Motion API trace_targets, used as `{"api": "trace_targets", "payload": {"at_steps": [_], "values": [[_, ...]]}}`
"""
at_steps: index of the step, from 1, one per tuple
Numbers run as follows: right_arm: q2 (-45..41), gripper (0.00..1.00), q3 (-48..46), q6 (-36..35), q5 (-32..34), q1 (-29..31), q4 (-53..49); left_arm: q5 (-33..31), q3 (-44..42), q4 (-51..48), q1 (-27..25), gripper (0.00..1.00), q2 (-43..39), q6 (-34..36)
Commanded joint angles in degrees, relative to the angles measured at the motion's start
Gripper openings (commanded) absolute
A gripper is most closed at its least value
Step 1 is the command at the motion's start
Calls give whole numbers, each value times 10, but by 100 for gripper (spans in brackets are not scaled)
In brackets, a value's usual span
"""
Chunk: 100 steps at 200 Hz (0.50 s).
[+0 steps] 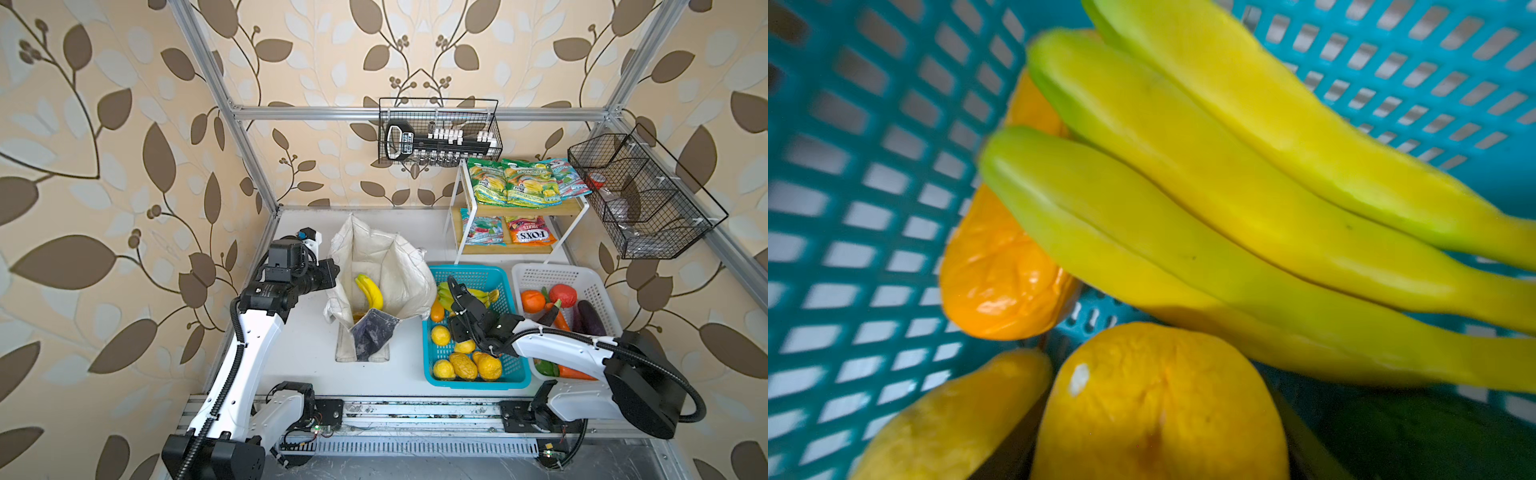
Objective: Place the food into the grocery bag and tie it
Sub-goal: 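Grasp a yellow lemon in the teal basket with the right gripper, then lift the lemon and carry it into the tote bag with the right gripper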
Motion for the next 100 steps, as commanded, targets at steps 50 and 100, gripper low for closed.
{"api": "trace_targets", "payload": {"at_steps": [50,100], "values": [[-161,60,9,-9,-43,-16,-62,6,6,4,6,0,-4,3],[-258,58,68,-22,-87,-36,-126,10,6,3,6,0,3,0]]}}
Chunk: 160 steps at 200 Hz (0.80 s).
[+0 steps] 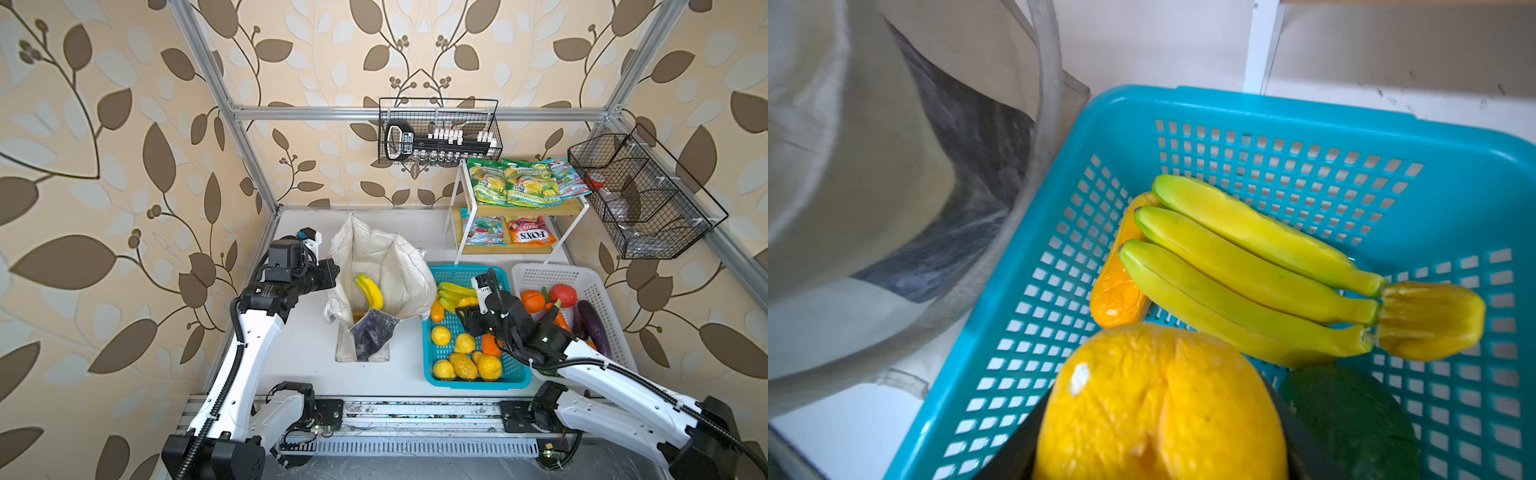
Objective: Place the food into the grocery bag and tie it
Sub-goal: 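Lift the lemon and carry it into the tote bag with the right gripper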
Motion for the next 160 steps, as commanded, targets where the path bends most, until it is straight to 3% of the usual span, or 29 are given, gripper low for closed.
{"api": "trace_targets", "payload": {"at_steps": [1,33,57,88,160], "values": [[-21,58,58,-17,-29,-6,-47,10,6,3,6,0,2,0],[29,54,170,-71,26,44,-93,-2,4,5,6,0,4,-3],[97,54,243,-85,-21,61,-67,6,6,4,6,0,6,-5],[205,54,340,-110,-17,103,-44,7,2,10,6,0,5,-3],[456,53,497,-118,-146,119,14,32,-5,27,5,0,3,-4]]}}
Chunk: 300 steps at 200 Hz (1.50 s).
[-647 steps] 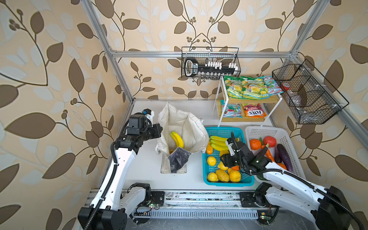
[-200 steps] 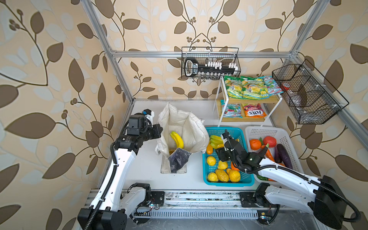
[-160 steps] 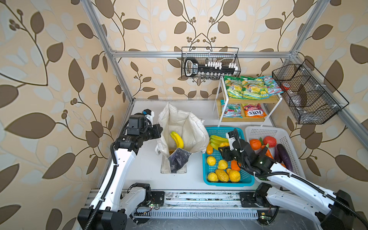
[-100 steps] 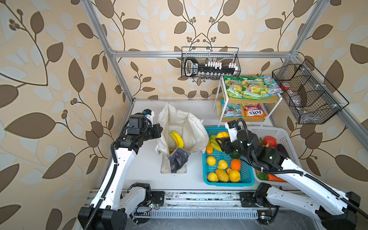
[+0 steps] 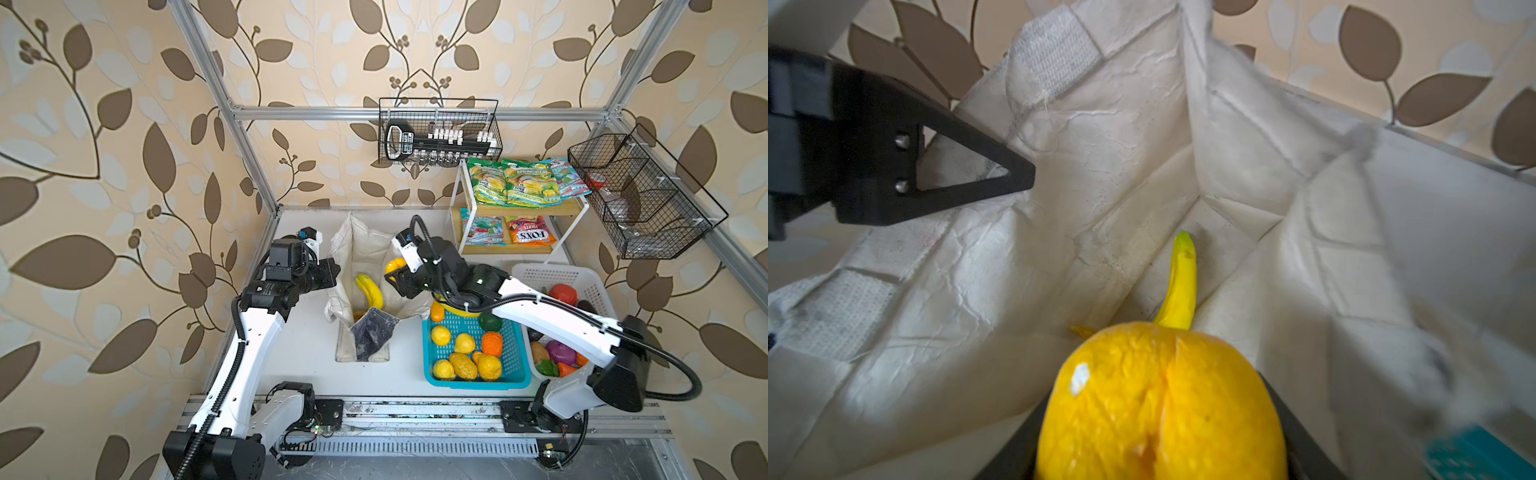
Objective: Place the food into the grocery bag and tie it
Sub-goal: 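Lift the lemon and carry it into the tote bag with the right gripper, then lower the lemon into the bag and open the right gripper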
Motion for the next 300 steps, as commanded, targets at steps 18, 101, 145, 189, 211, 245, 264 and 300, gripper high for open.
{"api": "trace_targets", "payload": {"at_steps": [18,101,145,189,211,245,264,300], "values": [[110,53,82,-19,-48,12,6,31,-4,20,6,0,-6,-1],[248,53,129,-9,-57,16,20,36,-7,27,6,0,-17,1],[285,55,132,-5,-49,15,17,33,-8,29,6,0,-17,0],[311,59,135,4,-33,14,19,27,-10,32,6,0,-25,0],[325,59,141,11,-13,11,15,21,-10,30,6,0,-28,1],[345,62,149,18,8,8,8,19,-11,32,6,0,-32,2],[347,67,147,21,2,3,15,18,-9,29,6,0,-30,1],[329,71,151,14,1,2,19,13,-8,26,6,0,-29,2]]}}
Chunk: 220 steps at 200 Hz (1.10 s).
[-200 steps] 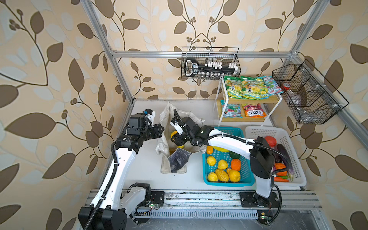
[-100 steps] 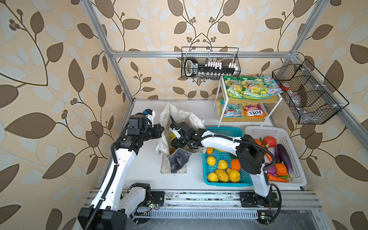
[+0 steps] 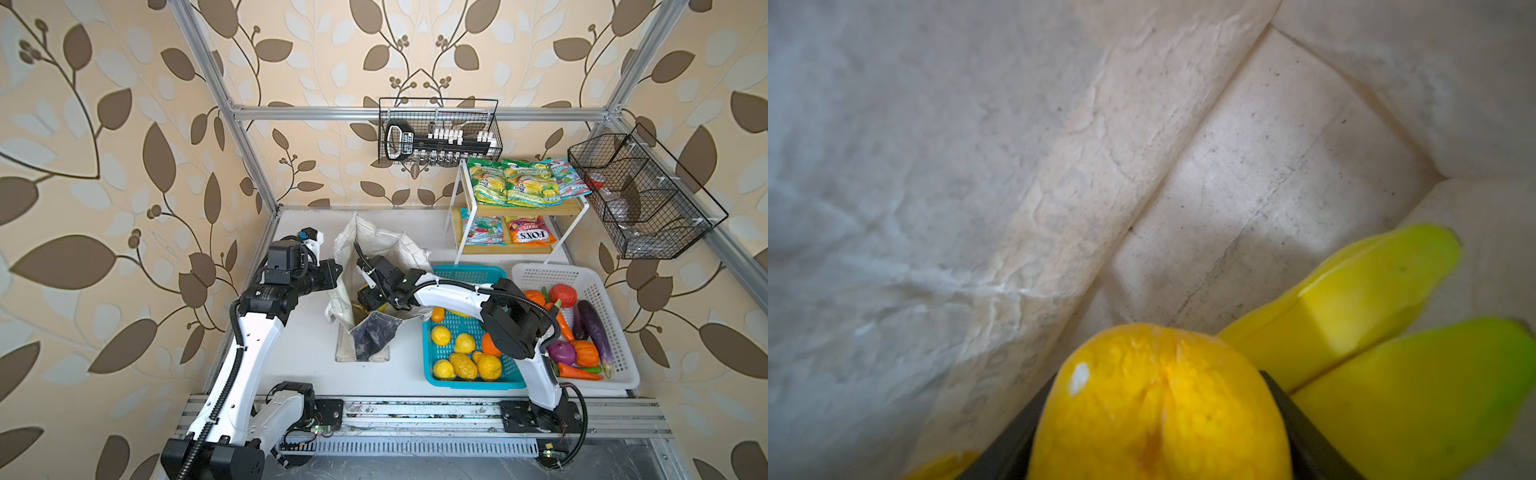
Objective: Place the food into the grocery bag and tie it
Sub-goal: 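Lower the lemon into the bag and open the right gripper, then withdraw the right gripper from the bag back over the teal basket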
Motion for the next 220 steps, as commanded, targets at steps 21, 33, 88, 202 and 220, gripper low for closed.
{"api": "trace_targets", "payload": {"at_steps": [21,33,88,202,220], "values": [[-21,76,15,-7,24,-2,-9,-10,0,16,6,0,-12,3],[-38,81,10,-7,33,-2,-7,-10,2,12,6,0,-11,3],[-155,100,-28,-18,48,4,0,-18,2,11,6,0,-11,3],[-561,100,-274,4,61,-63,-82,-38,4,6,5,0,-18,0],[-621,100,-327,25,87,-81,-131,-39,-10,27,6,0,-33,-11]]}}
